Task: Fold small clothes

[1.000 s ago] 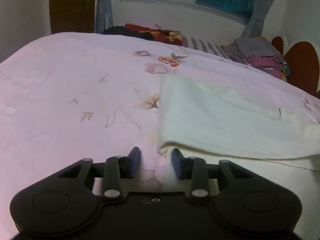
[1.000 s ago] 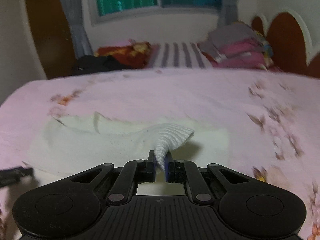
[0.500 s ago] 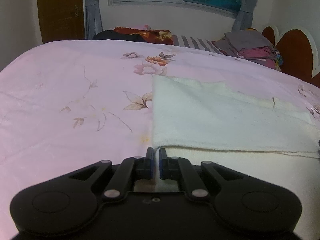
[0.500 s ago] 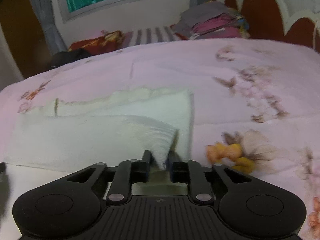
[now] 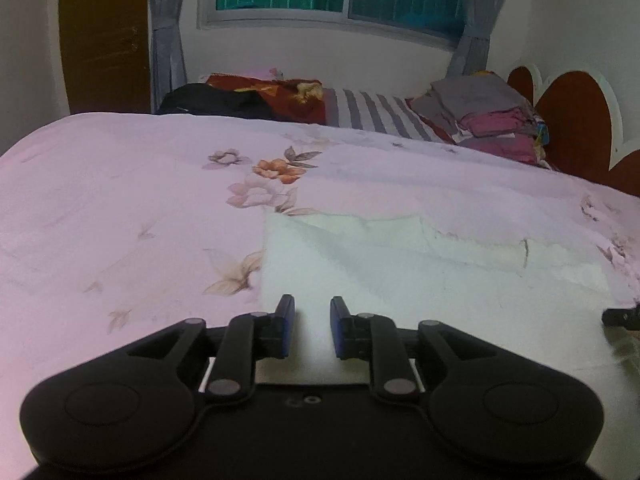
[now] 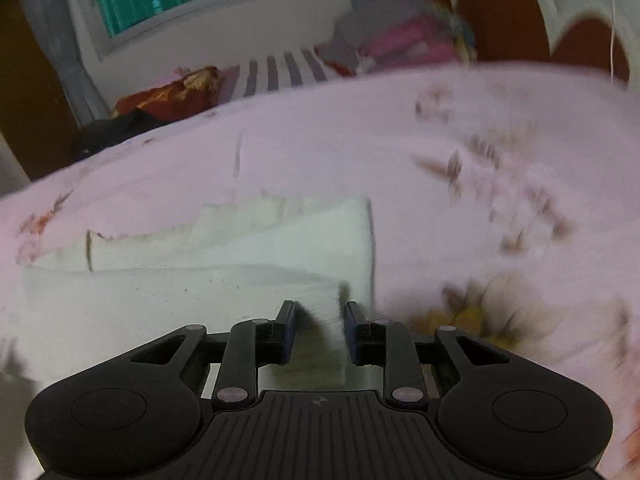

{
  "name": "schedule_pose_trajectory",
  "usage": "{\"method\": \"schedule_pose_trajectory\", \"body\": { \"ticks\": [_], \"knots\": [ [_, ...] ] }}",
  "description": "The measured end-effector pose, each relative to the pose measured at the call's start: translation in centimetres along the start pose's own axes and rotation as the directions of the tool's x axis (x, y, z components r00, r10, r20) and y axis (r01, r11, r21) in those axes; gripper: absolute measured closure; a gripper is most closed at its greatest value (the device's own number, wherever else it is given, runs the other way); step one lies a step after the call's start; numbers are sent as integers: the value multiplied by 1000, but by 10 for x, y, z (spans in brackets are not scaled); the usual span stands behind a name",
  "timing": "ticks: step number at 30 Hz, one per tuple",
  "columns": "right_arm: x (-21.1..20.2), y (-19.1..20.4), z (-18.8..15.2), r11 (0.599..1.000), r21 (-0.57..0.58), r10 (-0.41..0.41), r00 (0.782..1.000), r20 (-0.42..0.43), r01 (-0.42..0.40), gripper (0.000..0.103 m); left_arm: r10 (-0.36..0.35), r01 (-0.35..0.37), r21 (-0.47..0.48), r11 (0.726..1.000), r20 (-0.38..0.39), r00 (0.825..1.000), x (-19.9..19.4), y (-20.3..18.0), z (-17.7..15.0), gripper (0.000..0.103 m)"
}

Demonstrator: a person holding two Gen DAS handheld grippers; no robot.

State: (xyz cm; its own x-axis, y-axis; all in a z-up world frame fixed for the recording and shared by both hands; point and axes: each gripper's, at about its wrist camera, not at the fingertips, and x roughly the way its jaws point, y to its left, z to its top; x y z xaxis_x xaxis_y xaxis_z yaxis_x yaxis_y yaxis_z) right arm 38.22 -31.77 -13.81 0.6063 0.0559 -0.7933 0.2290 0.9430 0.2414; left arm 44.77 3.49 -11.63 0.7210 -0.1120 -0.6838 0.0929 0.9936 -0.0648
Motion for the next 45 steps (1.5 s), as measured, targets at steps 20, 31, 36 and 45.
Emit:
{"method": "schedule_pose_trajectory", "body": {
  "ticks": [20, 31, 36, 45],
  "knots": [
    [9, 37, 6, 986, -165, -2, 994, 111, 20, 86, 60, -58, 34, 998, -44, 997, 55, -4, 13, 72],
    [7, 32, -8, 982, -185, -29, 996, 89, 45, 86, 66, -63, 33, 997, -68, 995, 39, -3, 14, 72],
    [9, 34, -24, 972, -228, -42, 997, 62, 55, 86, 42, -39, 37, 999, -72, 997, 16, -10, -4, 71],
    [6, 37, -32, 957, -273, -79, 995, 56, 92, 85, 74, -68, 70, 995, -87, 993, 17, -18, -15, 69]
  ]
}}
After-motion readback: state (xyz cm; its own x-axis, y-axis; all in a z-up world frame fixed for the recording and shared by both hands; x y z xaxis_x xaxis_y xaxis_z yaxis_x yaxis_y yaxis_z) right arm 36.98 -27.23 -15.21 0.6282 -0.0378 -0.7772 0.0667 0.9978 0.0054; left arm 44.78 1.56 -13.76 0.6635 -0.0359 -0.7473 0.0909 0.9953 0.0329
